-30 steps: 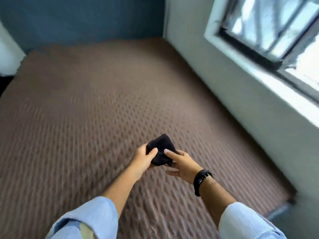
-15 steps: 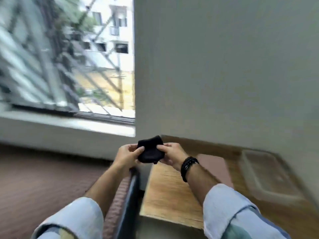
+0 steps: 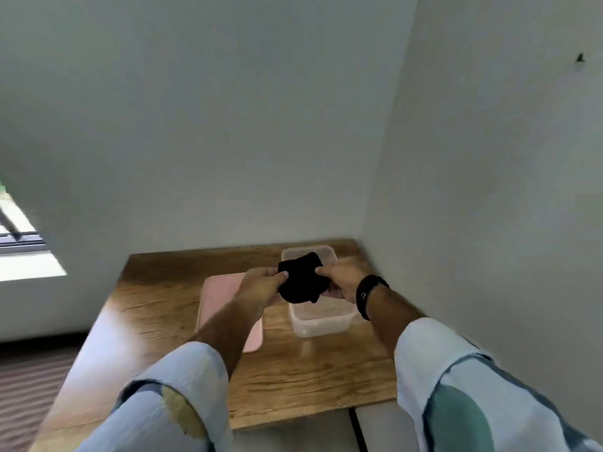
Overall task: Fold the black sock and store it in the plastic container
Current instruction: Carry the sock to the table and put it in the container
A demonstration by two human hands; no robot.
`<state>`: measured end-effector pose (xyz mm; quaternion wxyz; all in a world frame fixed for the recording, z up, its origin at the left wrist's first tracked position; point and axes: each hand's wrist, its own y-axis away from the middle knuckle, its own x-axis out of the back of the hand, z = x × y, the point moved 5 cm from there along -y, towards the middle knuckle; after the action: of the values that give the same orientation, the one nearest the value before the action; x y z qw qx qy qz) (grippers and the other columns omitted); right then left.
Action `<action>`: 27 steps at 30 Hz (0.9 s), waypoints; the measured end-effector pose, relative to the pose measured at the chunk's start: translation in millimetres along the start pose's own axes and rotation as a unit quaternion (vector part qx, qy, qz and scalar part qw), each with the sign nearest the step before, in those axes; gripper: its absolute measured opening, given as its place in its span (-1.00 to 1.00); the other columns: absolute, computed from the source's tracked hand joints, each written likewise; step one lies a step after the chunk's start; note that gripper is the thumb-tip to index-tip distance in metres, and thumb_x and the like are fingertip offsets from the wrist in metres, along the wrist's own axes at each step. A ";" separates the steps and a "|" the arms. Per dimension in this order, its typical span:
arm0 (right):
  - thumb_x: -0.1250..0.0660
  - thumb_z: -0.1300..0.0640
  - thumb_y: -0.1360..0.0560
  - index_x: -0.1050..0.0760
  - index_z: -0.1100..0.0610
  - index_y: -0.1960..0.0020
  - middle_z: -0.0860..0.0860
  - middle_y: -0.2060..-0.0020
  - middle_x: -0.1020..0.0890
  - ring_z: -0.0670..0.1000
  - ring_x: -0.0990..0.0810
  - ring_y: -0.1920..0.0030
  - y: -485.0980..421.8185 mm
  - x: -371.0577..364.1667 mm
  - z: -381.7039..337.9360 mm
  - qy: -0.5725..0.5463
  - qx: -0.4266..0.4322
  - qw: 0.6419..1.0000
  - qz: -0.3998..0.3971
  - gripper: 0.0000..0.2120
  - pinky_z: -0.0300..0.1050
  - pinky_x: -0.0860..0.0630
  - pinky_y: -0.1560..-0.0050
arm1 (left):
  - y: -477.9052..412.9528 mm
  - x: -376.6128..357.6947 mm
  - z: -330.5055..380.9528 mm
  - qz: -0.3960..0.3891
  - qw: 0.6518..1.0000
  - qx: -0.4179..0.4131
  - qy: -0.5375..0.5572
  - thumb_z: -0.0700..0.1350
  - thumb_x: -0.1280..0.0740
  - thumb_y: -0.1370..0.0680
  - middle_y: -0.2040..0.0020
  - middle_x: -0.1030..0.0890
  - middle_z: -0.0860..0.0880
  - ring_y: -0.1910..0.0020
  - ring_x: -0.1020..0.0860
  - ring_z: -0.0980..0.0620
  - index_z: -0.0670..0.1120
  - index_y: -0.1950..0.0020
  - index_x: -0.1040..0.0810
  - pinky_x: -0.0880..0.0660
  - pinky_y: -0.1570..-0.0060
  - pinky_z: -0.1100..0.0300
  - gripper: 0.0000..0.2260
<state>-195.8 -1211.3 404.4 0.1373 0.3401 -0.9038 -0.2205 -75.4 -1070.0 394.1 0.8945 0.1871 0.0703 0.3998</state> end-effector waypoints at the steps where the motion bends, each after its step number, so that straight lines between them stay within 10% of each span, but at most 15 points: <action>1: -0.33 0.30 -0.58 -0.53 0.22 -0.11 0.14 0.00 -0.65 0.03 -0.65 0.14 -7.9 8.7 3.1 0.009 -0.003 1.000 0.001 -0.88 -0.17 -0.62 0.45 | -6.7 -9.2 -2.4 -0.001 1.000 0.003 -0.007 -0.27 -0.32 -0.65 -0.02 -0.68 -0.18 0.09 -0.67 -0.05 -0.27 -0.25 -0.61 -0.66 0.25 0.21 -0.80; 5: -0.29 0.37 -0.58 -0.50 0.14 0.17 0.16 0.03 -0.63 0.05 -0.66 0.15 -40.1 28.9 13.2 0.066 0.010 0.998 0.008 -0.79 -0.01 -0.69 0.20 | -38.1 -29.4 -9.1 0.052 0.996 -0.004 -0.069 -0.28 -0.45 -0.55 -0.23 -0.62 -0.28 -0.20 -0.65 -0.24 -0.23 -0.33 -0.50 -0.63 -0.21 -0.19 -0.64; 8: -0.32 0.33 -0.54 -0.45 0.09 0.17 0.07 0.13 -0.60 0.13 -0.65 0.03 -56.5 30.5 12.3 0.192 0.073 0.977 0.058 -0.81 0.16 -0.67 -0.05 | -52.8 -35.7 -5.9 0.092 0.980 -0.038 -0.172 -0.18 -0.50 -0.51 -0.14 -0.65 -0.18 -0.12 -0.66 -0.16 -0.10 -0.23 -0.47 -0.65 -0.17 -0.14 -0.65; 16: -0.21 0.18 -0.58 -0.49 0.21 -0.27 0.23 -0.12 -0.63 0.15 -0.54 0.10 -96.7 7.4 9.6 0.482 0.162 0.855 0.102 -0.71 -0.02 -0.45 0.08 | -90.1 -64.1 -2.9 0.102 0.858 -0.148 -0.481 -0.16 -0.36 -0.57 -0.05 -0.71 -0.14 0.01 -0.67 -0.18 -0.08 -0.17 -0.47 -0.59 0.06 -0.04 -0.81; 21: -0.14 0.04 -0.53 -0.61 0.19 0.06 0.16 0.07 -0.69 0.15 -0.63 0.11 -104.0 2.8 28.7 0.307 0.051 0.941 0.136 -0.68 0.01 -0.57 0.07 | -108.5 -87.7 -1.7 0.084 0.700 -0.163 -0.691 -0.19 -0.31 -0.61 -0.24 -0.66 -0.15 -0.28 -0.57 -0.18 -0.07 -0.33 -0.48 -0.47 -0.19 -0.06 -0.72; 27: -0.09 0.22 -0.61 -0.56 0.21 0.02 0.16 0.07 -0.62 0.21 -0.61 0.01 -114.3 -1.7 30.4 0.325 0.069 0.936 0.121 -0.73 -0.02 -0.50 0.01 | -116.3 -86.0 -15.3 0.057 0.635 -0.159 -0.753 -0.17 -0.32 -0.61 -0.24 -0.66 -0.11 -0.29 -0.53 -0.13 -0.05 -0.29 -0.61 -0.41 -0.24 -0.07 -0.74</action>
<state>-143.3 -1277.7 321.7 0.4253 0.2896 -0.8573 -0.0173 -57.1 -1200.5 332.5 0.6283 0.2816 -0.7036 0.1754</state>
